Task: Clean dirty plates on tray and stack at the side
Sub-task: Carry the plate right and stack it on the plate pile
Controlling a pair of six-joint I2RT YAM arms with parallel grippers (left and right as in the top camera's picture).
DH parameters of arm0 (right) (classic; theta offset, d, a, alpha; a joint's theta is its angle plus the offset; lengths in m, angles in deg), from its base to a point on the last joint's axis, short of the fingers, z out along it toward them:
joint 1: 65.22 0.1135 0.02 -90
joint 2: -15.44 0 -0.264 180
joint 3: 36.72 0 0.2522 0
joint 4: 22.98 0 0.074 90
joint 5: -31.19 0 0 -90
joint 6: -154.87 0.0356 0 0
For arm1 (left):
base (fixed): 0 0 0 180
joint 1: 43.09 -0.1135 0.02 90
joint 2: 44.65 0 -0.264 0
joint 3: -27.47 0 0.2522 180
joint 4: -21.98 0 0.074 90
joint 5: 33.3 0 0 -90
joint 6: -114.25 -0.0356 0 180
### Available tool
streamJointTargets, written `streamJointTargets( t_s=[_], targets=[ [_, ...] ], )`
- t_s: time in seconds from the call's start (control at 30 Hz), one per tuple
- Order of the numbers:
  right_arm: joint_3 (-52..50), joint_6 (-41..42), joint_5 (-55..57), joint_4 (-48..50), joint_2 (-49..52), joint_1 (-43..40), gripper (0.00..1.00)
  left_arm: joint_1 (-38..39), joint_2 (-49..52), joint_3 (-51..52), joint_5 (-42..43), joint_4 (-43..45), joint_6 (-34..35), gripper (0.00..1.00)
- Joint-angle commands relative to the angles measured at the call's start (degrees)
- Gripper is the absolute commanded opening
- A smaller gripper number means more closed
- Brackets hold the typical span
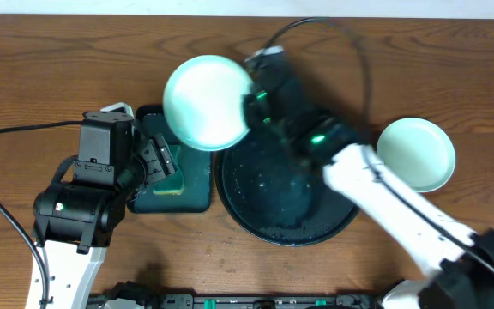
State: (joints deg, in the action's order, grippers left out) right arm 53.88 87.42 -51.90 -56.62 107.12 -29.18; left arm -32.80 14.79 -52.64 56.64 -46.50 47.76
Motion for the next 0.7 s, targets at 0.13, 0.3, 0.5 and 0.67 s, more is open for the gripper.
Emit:
streamJointTargets(
  t_s=[0.13, 0.3, 0.5, 0.67],
  targets=[
    [0.63, 8.87, -1.18, -17.84, -13.18, -19.12, 0.01, -0.24, 0.09, -1.11, 0.09, -0.11, -0.55, 0.8],
    [0.42, 9.14, -1.16, -30.62, -13.7, -38.69, 0.01, -0.24, 0.09, -1.11, 0.09, -0.11, -0.57, 0.8],
    [-2.69, 9.11, -1.2, -35.45, -8.85, -56.92, 0.01, -0.24, 0.09, -1.11, 0.09, -0.11, -0.57, 0.8],
    [-7.98, 9.11, -1.2, -34.05, -2.54, -64.02, 0.01, -0.24, 0.09, -1.11, 0.09, -0.11, -0.57, 0.8]
  ],
)
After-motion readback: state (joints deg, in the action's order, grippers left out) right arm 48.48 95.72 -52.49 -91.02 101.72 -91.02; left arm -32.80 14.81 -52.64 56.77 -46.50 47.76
